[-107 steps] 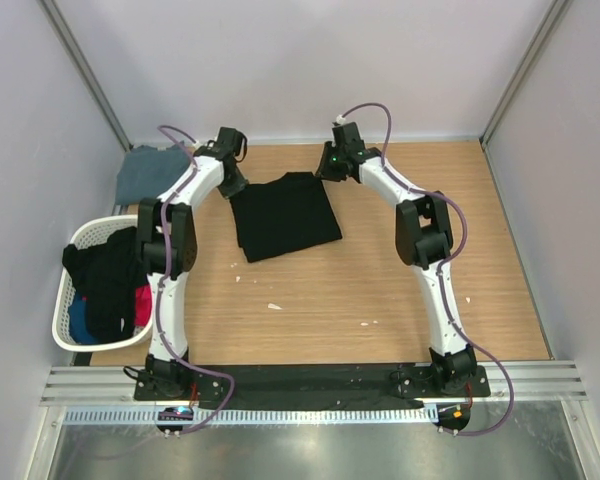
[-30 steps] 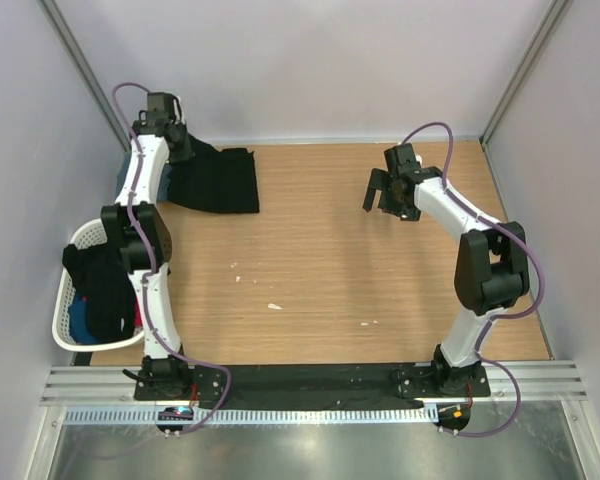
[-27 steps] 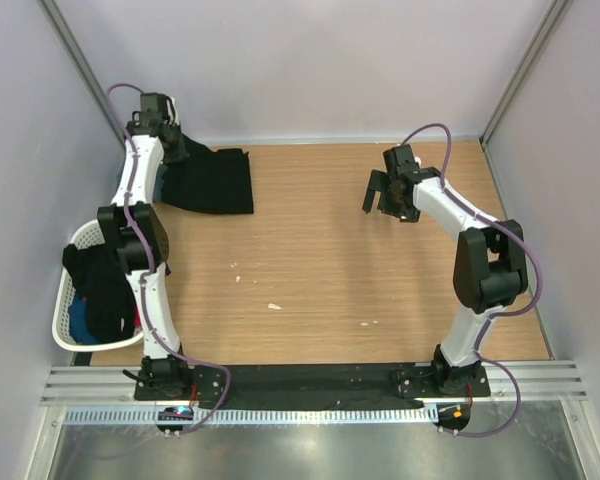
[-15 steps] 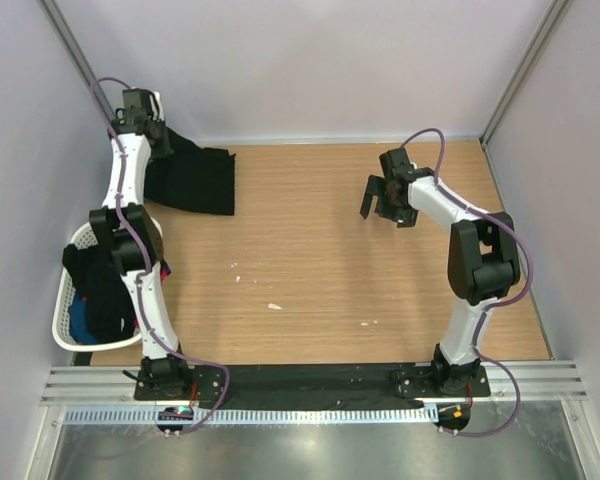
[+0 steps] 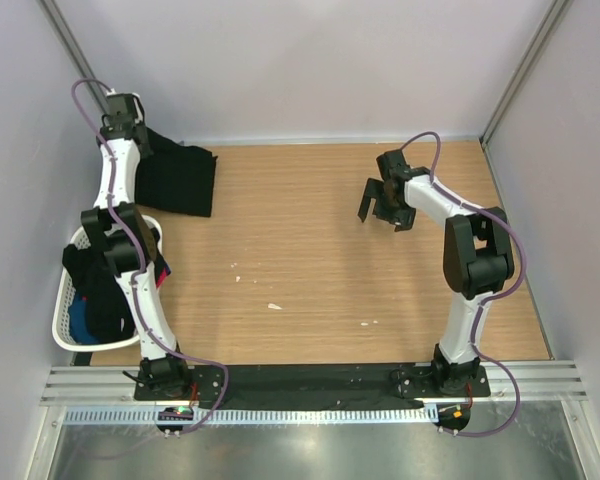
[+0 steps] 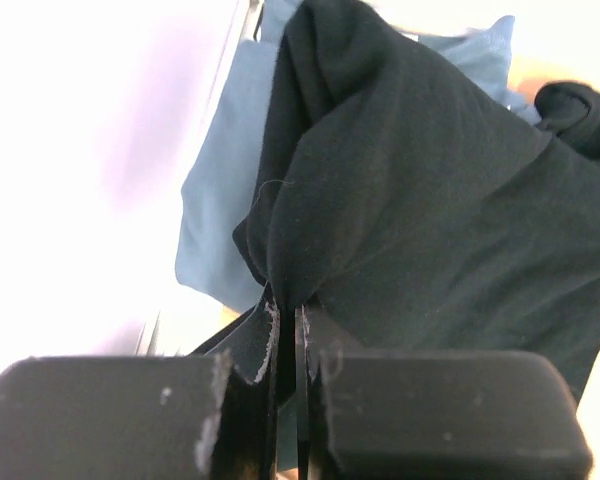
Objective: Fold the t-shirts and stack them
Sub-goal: Neatly place the folded tshirt to the corner
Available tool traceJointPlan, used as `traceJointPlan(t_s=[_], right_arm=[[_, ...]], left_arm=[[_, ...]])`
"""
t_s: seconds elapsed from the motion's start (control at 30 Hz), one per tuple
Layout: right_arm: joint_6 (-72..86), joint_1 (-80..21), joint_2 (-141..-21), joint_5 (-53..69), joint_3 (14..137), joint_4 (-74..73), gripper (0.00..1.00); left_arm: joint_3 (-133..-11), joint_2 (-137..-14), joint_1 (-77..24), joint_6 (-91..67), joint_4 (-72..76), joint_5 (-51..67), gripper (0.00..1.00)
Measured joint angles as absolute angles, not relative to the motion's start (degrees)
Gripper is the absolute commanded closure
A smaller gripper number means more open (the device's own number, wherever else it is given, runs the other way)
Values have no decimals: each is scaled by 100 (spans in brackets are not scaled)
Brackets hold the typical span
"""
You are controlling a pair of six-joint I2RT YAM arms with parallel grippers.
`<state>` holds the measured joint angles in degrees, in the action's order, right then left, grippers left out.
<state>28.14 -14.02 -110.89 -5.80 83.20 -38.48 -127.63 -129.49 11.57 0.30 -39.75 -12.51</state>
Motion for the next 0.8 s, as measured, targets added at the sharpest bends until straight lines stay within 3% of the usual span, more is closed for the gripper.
traceJointPlan(t_s=[0.73, 0.8], right_arm=[[3000, -1402, -11354, -523, 8403, -3964, 0], [2989, -1402, -11365, -526, 8409, -3981, 0]], left_arm=[[-12724, -12949, 1638, -113, -3087, -1739, 99], [-12724, -12949, 1594, -99, -3055, -1968, 95]])
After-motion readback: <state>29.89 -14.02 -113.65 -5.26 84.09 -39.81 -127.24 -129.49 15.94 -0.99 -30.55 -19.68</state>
